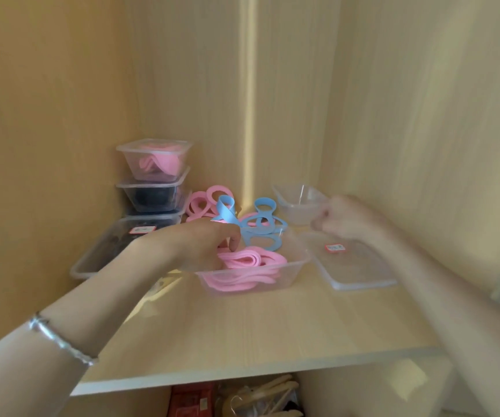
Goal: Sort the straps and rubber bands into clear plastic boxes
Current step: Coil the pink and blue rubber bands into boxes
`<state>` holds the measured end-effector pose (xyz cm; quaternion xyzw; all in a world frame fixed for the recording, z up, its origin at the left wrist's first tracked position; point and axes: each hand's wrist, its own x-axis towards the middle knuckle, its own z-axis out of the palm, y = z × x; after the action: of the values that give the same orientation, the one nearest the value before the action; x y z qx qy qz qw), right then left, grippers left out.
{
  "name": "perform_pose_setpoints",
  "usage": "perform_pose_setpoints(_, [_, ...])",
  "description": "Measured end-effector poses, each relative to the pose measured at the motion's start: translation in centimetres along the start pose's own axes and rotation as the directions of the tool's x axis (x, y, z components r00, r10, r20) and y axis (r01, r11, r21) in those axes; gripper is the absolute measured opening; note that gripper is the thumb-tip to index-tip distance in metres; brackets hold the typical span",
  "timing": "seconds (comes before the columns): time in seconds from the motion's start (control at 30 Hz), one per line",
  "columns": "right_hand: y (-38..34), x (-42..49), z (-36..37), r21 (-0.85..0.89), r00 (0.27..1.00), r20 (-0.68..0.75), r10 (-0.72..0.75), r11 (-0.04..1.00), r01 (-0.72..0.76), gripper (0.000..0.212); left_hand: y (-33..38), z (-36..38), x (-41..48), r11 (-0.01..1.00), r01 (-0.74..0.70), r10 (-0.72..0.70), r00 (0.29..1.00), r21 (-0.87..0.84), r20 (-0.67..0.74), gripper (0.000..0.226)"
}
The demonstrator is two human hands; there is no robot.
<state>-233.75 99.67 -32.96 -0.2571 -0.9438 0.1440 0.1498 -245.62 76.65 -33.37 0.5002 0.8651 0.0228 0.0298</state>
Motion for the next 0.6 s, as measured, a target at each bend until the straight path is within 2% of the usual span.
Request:
perform_pose_setpoints(0.07, [0.8, -0.8, 1.1, -0.179, 0.963, 0.209, 0.171, 0.975, -0.134, 0.037, 0.0, -0.3, 0.0, 0.999, 0.011, -0.011, 1.000, -0.044, 0.001, 0.015])
perform_pose_setpoints(0.1, [0.9, -1.1, 1.6, -0.212, 0.939, 0.264, 0.220, 0.963, -0.166, 0.037, 0.0, -0.5, -0.1, 0.998, 0.021, -0.022, 1.000, -0.067, -0.003, 0.017])
perform_pose_setpoints(0.27, [-0.8, -0.8, 2.5, -0.216, 0.931, 0.273, 0.243, 0.958, -0.187, 0.015, 0.1, -0.6, -0.3, 0.995, -0.009, -0.003, 0.992, -0.097, -0.128, 0.025])
perform_pose_setpoints(0.4, [-1.6, 0.2, 2.7, -0.255, 0.923, 0.271, 0.272, 0.945, -0.204, 0.018, 0.1, 0.3, -0.4, 0.996, -0.057, 0.044, 0.980, -0.062, -0.195, 0.017])
perform_pose_setpoints(0.6, [-1.3, 0.4, 2.8, -0.239, 0.898, 0.310, 0.313, 0.940, -0.245, 0.023, -0.2, 1.0, -0.3, 0.997, -0.075, 0.071, 0.972, -0.011, -0.225, 0.031])
